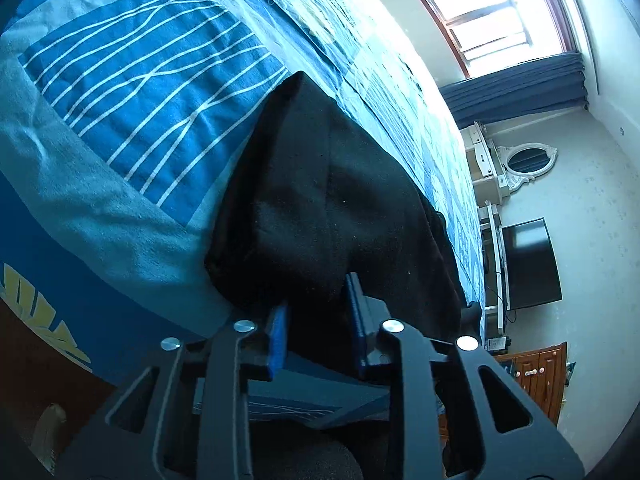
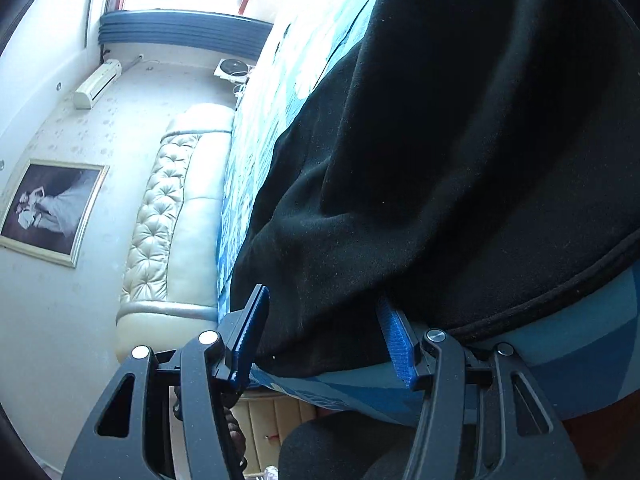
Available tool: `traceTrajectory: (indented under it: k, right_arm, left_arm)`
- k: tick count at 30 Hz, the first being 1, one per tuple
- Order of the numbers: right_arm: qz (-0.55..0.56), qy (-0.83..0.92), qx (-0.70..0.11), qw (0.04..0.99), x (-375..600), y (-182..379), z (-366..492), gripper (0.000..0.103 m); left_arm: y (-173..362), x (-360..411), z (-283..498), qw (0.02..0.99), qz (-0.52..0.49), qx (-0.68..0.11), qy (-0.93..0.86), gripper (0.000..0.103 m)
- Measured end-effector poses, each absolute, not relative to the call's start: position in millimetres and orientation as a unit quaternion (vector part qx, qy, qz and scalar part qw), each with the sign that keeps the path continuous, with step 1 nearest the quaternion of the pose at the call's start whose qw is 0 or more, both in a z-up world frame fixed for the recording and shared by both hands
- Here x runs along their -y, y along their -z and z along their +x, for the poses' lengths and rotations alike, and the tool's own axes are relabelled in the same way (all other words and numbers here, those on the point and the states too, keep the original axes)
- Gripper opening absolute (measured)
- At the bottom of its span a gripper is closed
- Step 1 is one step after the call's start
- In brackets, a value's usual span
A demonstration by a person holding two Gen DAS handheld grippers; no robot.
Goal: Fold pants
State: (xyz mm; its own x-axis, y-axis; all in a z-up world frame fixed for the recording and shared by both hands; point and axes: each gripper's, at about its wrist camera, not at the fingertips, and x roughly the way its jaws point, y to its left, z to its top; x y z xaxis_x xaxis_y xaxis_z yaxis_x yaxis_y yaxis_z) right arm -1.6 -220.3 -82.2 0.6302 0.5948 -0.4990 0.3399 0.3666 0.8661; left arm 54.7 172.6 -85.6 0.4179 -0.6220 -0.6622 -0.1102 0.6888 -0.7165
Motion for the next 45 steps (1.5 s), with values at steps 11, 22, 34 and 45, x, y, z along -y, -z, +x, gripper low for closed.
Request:
traceTrajectory:
  k: [11,22,34,45]
  right_arm:
    - [0.492,-0.071,-0.448,0.743,206.0,66.4,-24.6,0.01]
    - [0.467,-0.07,-0.46,0.752,250.2,43.1,-35.7,0.041]
    - [0.535,0.211,-0.285,0.767,538.7,28.3,-93.7,0.051]
    - [0.574,0.275,-0.241,0.733,627.6,64.3,-88.9,0.051]
  left_arm:
    - [81.2,-187.5,47.6,0.77,-0.344,-0.514,0.156,0.008]
    - [57.4,-166.6,31.2,0.82,-0.197,-0.517,0.145,0.036]
    - [8.2,-112.9,34.7,0.896,-0.071,-0.432,0.076,0.089]
    - [31.1,-75.7,58.6,0.882,-0.092,-0.459,0.052,0.089]
